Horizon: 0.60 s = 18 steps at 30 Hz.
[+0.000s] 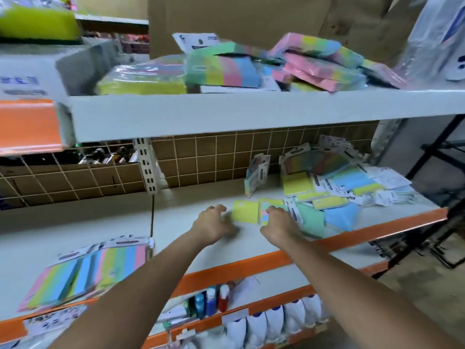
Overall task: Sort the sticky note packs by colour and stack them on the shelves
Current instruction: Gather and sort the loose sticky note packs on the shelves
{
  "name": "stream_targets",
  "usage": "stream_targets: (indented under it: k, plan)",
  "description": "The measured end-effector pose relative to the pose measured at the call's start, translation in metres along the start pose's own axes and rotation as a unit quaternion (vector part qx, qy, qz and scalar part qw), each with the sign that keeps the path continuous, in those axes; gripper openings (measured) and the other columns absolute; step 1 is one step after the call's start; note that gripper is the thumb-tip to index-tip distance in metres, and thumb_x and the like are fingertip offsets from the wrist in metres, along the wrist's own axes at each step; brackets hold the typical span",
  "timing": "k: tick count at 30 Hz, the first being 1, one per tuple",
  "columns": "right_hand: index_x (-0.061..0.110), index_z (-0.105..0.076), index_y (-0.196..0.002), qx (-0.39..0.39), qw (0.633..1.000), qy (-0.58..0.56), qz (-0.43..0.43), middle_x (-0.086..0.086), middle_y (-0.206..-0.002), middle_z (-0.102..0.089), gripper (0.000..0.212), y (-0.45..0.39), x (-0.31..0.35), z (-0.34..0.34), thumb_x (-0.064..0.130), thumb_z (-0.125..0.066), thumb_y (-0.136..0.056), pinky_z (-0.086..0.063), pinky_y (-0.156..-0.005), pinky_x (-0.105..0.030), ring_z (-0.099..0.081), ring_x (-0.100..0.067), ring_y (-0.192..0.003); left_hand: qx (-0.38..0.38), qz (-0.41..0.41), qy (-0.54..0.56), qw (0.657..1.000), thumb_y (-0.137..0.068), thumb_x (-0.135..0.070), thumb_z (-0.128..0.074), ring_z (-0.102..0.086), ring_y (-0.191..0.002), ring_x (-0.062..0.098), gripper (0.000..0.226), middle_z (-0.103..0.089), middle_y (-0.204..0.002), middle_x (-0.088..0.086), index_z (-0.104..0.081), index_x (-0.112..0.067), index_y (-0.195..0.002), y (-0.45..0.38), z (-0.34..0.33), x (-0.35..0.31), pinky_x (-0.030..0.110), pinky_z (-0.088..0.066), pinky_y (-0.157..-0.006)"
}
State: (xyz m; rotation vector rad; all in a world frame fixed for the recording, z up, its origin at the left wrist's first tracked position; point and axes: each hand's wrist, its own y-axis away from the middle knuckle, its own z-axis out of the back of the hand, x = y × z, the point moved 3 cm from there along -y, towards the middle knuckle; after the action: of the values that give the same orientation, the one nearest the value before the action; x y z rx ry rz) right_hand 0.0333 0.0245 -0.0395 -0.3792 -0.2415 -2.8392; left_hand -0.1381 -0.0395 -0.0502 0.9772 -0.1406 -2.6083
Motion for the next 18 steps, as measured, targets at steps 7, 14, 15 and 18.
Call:
stream_targets:
  k: [7,14,15,18]
  plan:
    - [0.001,-0.02,-0.149,0.088,0.989,0.081,0.086,-0.013,-0.157,-0.019,0.07,-0.039,-0.035,0.003,0.007,-0.056,-0.088,-0.025,-0.116,-0.034,-0.018,-0.026,-0.146,0.022,-0.059,-0.272,0.96,-0.087,-0.039,-0.055,-0.026,-0.136,0.029,0.069,-0.021,-0.154,0.005,-0.025,-0.022,-0.146,-0.036,-0.036,-0.043,0.044,-0.028,-0.108]
    - [0.001,-0.014,-0.151,0.18,0.98,0.033,0.076,-0.012,-0.16,-0.01,0.097,-0.065,-0.043,0.005,0.029,-0.072,-0.078,-0.031,-0.107,-0.026,-0.015,-0.023,-0.147,0.066,-0.013,-0.227,0.972,-0.067,-0.057,-0.073,-0.019,-0.139,0.032,0.102,-0.012,-0.157,0.001,-0.017,-0.028,-0.148,-0.058,-0.049,-0.052,0.045,-0.024,-0.109]
    - [0.003,-0.008,-0.153,0.191,0.976,0.054,0.084,-0.011,-0.162,-0.001,0.1,-0.067,-0.044,0.002,0.028,-0.071,-0.079,-0.024,-0.113,-0.028,-0.007,-0.022,-0.149,0.071,-0.017,-0.218,0.973,-0.067,-0.056,-0.073,-0.018,-0.139,0.031,0.102,-0.01,-0.157,-0.001,-0.016,-0.03,-0.148,-0.059,-0.05,-0.052,0.045,-0.024,-0.109]
    - [0.008,0.003,-0.154,0.212,0.969,0.087,0.088,-0.008,-0.161,0.012,0.098,-0.072,-0.046,-0.001,0.019,-0.063,-0.082,-0.012,-0.12,-0.032,0.006,-0.021,-0.149,0.076,-0.027,-0.211,0.974,-0.068,-0.053,-0.073,-0.019,-0.138,0.029,0.1,-0.011,-0.157,-0.006,-0.015,-0.035,-0.148,-0.063,-0.049,-0.052,0.042,-0.025,-0.107]
